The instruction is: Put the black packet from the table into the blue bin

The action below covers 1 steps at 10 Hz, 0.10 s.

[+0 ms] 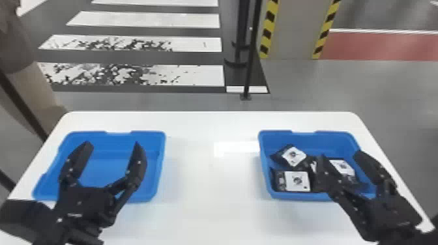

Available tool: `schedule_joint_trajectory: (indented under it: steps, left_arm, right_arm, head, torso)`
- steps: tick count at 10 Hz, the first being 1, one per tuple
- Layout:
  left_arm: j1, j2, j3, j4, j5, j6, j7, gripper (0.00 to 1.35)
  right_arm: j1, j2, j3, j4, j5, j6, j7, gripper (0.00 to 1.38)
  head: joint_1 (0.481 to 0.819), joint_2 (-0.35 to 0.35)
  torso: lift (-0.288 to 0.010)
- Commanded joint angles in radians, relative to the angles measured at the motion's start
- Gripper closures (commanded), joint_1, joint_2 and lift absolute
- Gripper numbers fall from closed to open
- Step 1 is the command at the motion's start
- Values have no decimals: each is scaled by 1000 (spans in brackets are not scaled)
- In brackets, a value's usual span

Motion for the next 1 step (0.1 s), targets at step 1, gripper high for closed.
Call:
schedule_joint_trajectory:
  steps: [1]
  left_arm:
    - [1, 0, 0, 0, 0, 0, 0, 128]
  right_arm:
    - [0, 0, 0, 2, 0, 0, -2, 317]
  head:
    - [695, -28]
  torso:
    - [-110]
